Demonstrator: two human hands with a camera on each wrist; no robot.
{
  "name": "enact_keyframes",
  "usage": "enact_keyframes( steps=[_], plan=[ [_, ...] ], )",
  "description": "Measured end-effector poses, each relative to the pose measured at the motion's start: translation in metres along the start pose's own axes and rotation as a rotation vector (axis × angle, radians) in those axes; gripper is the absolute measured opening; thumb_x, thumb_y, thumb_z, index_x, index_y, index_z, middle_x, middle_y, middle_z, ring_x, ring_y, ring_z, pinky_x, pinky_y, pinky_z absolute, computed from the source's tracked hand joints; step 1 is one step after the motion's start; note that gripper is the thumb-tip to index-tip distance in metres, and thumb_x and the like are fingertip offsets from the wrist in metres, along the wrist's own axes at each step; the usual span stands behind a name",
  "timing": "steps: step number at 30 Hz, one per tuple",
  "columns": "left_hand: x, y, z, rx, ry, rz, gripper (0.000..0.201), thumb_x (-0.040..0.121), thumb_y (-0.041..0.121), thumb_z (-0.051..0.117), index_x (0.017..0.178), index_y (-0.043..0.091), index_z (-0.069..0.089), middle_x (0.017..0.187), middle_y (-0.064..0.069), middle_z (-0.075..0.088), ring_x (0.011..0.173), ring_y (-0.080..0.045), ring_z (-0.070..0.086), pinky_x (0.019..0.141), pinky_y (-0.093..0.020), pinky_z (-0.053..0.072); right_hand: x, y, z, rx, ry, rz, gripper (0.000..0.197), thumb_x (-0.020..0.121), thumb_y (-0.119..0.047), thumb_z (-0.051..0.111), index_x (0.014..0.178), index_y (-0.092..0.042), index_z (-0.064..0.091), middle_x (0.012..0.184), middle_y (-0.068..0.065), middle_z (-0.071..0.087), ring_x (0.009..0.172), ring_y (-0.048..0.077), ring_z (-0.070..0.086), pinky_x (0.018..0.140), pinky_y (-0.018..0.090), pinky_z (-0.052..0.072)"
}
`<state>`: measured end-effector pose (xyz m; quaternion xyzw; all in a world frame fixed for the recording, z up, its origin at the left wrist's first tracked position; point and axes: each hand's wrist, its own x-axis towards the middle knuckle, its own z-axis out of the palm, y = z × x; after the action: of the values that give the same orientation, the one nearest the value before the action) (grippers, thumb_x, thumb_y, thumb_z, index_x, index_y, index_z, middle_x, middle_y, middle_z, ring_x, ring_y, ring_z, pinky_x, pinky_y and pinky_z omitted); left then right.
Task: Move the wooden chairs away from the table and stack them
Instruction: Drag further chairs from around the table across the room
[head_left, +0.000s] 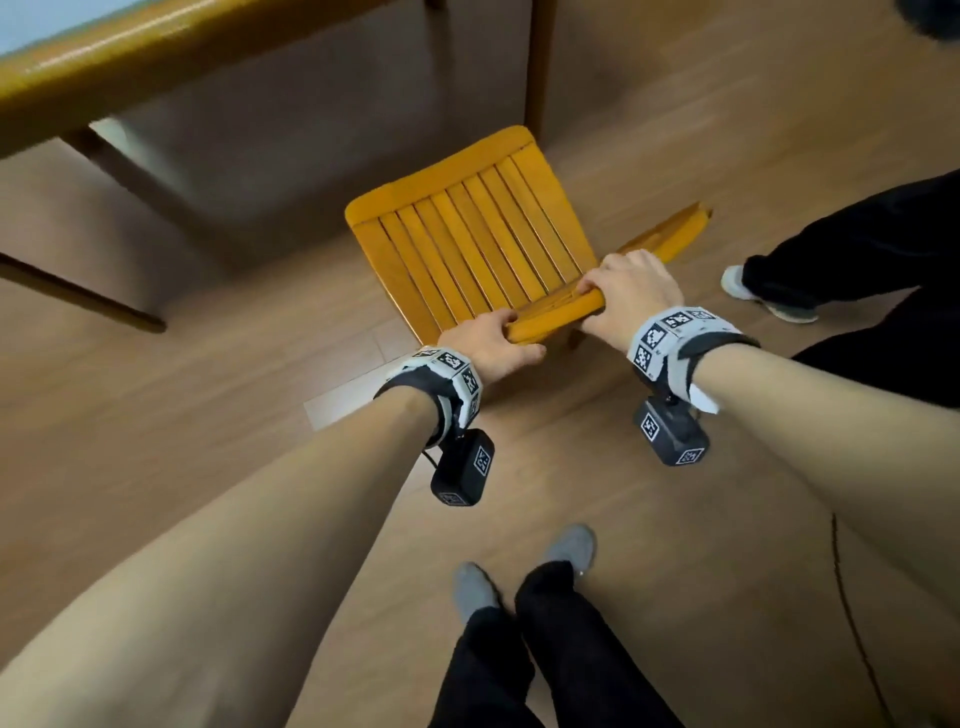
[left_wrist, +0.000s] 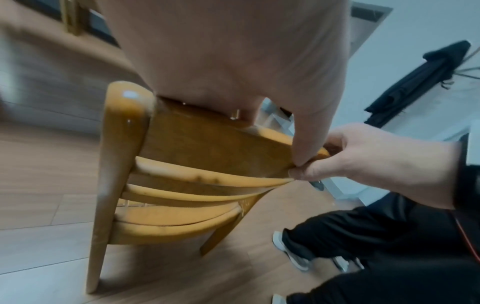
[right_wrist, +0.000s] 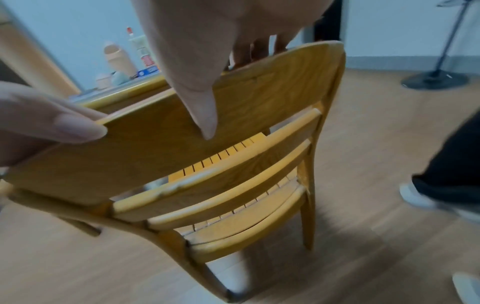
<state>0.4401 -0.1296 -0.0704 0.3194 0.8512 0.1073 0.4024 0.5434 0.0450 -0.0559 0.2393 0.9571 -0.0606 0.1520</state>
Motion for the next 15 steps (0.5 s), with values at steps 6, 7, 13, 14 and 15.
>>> enact_keyframes(
  steps=[6,7,13,14,15],
  plan=[
    [0.015,0.007,0.013,0.151,0.11,-0.07,0.06,0.078,0.063,0.062,0.13,0.035,0.057,0.1,0.004,0.067,0.092,-0.023,0.062,0.09,-0.043,0.052,0.029,0.013,-0.02,-0.188,-0.262,-0.058,0.04,0.075,-0.048,0.059,0.113,-0.04,0.068,0.09,-0.004,0.066,0.086,0.025,0.061,0.07,0.033,0.052],
    [0.017,0.009,0.014,0.182,0.15,-0.092,0.058,0.077,0.065,0.061,0.127,0.035,0.059,0.097,0.004,0.067,0.091,-0.024,0.062,0.089,-0.043,0.052,0.03,0.015,-0.018,-0.2,-0.242,-0.069,0.04,0.075,-0.051,0.059,0.112,-0.039,0.07,0.084,-0.005,0.064,0.079,0.024,0.06,0.065,0.03,0.05],
    [0.014,0.015,0.031,0.303,0.287,-0.167,0.059,0.08,0.073,0.055,0.114,0.027,0.069,0.092,0.001,0.068,0.083,-0.026,0.062,0.074,-0.034,0.052,0.017,0.026,-0.005,-0.206,-0.169,-0.136,0.062,0.073,-0.076,0.055,0.119,-0.035,0.068,0.073,-0.004,0.049,0.07,0.024,0.052,0.064,0.032,0.043],
    [0.012,0.013,0.032,0.313,0.28,-0.154,0.06,0.08,0.075,0.054,0.113,0.027,0.07,0.091,0.001,0.068,0.081,-0.026,0.063,0.073,-0.034,0.052,0.013,0.027,-0.003,-0.201,-0.166,-0.137,0.064,0.074,-0.077,0.054,0.118,-0.033,0.068,0.073,-0.004,0.049,0.071,0.024,0.052,0.065,0.032,0.042],
    [0.011,0.011,0.031,0.32,0.279,-0.14,0.06,0.079,0.075,0.054,0.111,0.027,0.071,0.088,0.002,0.068,0.079,-0.025,0.063,0.072,-0.033,0.052,0.01,0.029,-0.002,-0.199,-0.167,-0.132,0.064,0.074,-0.077,0.054,0.116,-0.031,0.07,0.074,-0.003,0.053,0.07,0.024,0.053,0.065,0.032,0.042]
  ],
)
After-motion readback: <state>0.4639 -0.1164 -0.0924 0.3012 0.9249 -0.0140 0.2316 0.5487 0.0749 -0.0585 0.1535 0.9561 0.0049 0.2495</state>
